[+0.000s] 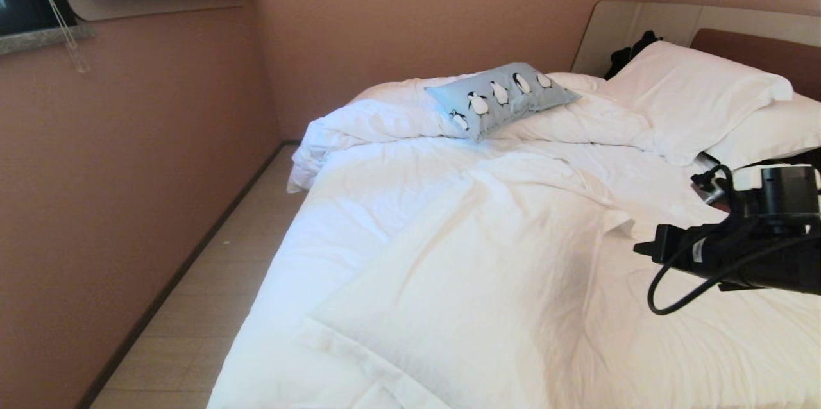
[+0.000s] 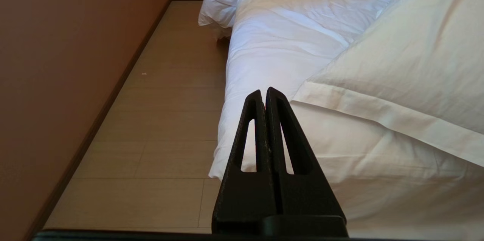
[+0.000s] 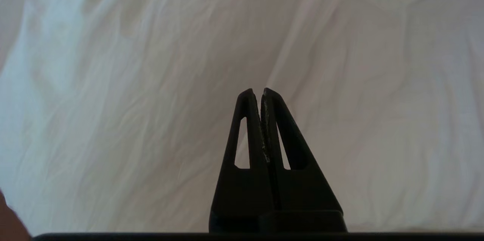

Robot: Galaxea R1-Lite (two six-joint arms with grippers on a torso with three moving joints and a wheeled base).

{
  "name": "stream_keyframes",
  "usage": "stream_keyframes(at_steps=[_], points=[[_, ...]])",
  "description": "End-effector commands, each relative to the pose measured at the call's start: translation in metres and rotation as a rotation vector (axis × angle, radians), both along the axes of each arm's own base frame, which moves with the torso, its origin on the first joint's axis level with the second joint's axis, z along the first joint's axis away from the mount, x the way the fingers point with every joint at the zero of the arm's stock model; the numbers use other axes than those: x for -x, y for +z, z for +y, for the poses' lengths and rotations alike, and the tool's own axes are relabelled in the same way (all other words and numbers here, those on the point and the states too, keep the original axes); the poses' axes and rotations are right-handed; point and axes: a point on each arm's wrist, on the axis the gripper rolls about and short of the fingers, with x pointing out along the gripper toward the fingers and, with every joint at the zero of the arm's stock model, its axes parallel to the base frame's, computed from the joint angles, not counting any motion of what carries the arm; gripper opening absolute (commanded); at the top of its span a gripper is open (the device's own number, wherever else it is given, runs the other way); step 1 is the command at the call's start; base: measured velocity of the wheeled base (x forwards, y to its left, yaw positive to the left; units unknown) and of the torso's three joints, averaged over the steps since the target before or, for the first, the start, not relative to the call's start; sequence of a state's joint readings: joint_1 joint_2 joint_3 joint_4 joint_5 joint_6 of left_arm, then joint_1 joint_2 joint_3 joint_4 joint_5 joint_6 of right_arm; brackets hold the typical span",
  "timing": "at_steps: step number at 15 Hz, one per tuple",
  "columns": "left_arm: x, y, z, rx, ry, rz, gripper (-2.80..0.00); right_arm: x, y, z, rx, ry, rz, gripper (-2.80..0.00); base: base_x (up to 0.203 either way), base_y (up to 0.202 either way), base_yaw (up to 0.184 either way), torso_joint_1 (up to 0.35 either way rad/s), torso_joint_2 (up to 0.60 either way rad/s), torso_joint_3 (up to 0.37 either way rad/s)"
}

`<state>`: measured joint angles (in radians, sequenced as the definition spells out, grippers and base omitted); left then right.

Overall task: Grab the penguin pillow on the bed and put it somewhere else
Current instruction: Pick up the pillow

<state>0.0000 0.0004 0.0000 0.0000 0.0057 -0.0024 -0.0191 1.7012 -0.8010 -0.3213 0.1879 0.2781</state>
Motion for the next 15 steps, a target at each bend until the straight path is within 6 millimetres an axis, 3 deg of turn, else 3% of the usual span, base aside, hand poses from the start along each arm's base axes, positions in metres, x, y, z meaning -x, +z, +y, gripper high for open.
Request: stream_keyframes(at_steps=[1,6,9,10,15], points=[[0.000,0.000,0.000,0.001,0.000,0.000,-2.80,-0.032,-0.029,-0.001,-0.020,0.020,0.054,-2.80,0.000,0.000,0.000,0.000,0.00,0.000],[0.000,0.000,0.000,0.001,0.000,0.000,-2.80,-0.070,-0.057,-0.010,-0.009,0.018,0.094,-2.80,0.000,0.000,0.000,0.000,0.00,0.000],[0.000,0.000,0.000,0.001,0.000,0.001,-2.80,-0.080,-0.070,-0.016,0.015,0.026,0.097,-2.80,0.000,0.000,0.000,0.000,0.00,0.000],[0.000,0.000,0.000,0.001,0.000,0.001,-2.80,-0.082,-0.073,-0.017,0.005,0.039,0.088,0.00,0.000,0.000,0.000,0.000,0.00,0.000],[0.000,0.000,0.000,0.001,0.000,0.000,-2.80,-0.087,-0.079,-0.016,0.013,0.043,0.090,0.00,0.000,0.000,0.000,0.000,0.00,0.000]])
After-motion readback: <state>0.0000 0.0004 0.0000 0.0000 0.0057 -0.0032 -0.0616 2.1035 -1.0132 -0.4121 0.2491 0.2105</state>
